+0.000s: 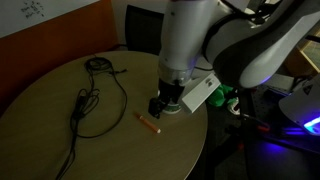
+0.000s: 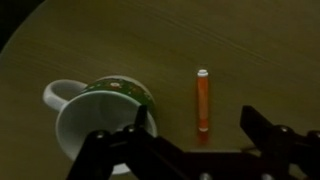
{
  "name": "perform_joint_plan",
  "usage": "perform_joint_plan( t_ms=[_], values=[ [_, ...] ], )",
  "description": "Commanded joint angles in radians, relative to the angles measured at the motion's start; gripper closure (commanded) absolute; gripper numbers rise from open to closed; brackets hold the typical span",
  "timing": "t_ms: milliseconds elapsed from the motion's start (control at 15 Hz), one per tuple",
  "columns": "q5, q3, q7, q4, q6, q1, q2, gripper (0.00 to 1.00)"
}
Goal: Put the marker in the cup
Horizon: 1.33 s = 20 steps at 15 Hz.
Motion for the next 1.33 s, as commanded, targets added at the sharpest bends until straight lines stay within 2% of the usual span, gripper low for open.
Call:
perform_joint_plan(
  t_ms=[0,133,333,533,733,800,867,1000,1267],
  values=[
    [0.026,-0.069,0.001,0.113,0.001,0.103,0.116,0.0],
    [0.02,-0.115,0.015,0.174,-0.005,0.166,0.181,0.0],
    [0.04,-0.161,0.015,0.246,-0.009,0.222,0.261,0.0],
    [0.082,-0.174,0.004,0.302,-0.018,0.238,0.324,0.0],
    [0.12,-0.175,-0.008,0.339,-0.017,0.238,0.368,0.06],
    [0.13,-0.174,-0.012,0.352,-0.023,0.237,0.378,0.14],
    [0.14,-0.173,-0.014,0.362,-0.024,0.235,0.388,0.13],
    [0.154,-0.171,-0.02,0.378,-0.027,0.231,0.402,0.39],
    [0.169,-0.177,-0.023,0.394,-0.024,0.233,0.413,0.71]
  ],
)
